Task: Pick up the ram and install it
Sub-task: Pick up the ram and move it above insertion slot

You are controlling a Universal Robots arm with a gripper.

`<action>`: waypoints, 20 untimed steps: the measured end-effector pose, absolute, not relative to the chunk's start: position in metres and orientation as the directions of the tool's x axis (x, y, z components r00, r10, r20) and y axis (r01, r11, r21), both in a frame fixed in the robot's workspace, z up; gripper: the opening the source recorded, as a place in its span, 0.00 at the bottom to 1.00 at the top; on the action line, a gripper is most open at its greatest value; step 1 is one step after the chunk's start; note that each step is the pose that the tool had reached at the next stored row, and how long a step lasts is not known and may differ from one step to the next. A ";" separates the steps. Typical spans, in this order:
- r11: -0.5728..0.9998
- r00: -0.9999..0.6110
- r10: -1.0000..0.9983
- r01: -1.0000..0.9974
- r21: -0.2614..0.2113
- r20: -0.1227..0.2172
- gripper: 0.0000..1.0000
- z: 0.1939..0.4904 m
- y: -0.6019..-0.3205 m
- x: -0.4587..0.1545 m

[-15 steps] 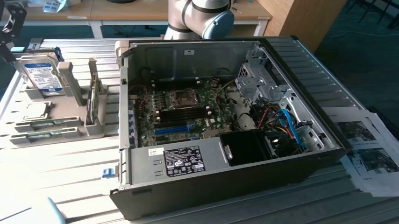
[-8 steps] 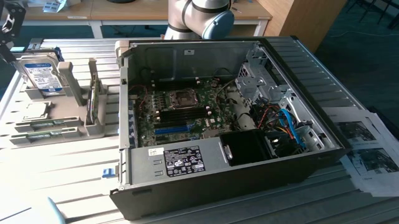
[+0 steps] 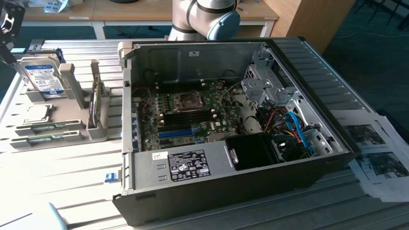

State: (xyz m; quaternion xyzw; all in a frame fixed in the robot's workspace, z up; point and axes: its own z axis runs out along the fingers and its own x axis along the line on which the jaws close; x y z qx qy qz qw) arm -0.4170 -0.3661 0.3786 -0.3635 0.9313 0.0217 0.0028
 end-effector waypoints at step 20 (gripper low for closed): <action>0.555 -0.556 -0.831 -0.831 0.038 -0.021 0.10 0.379 -0.366 -0.417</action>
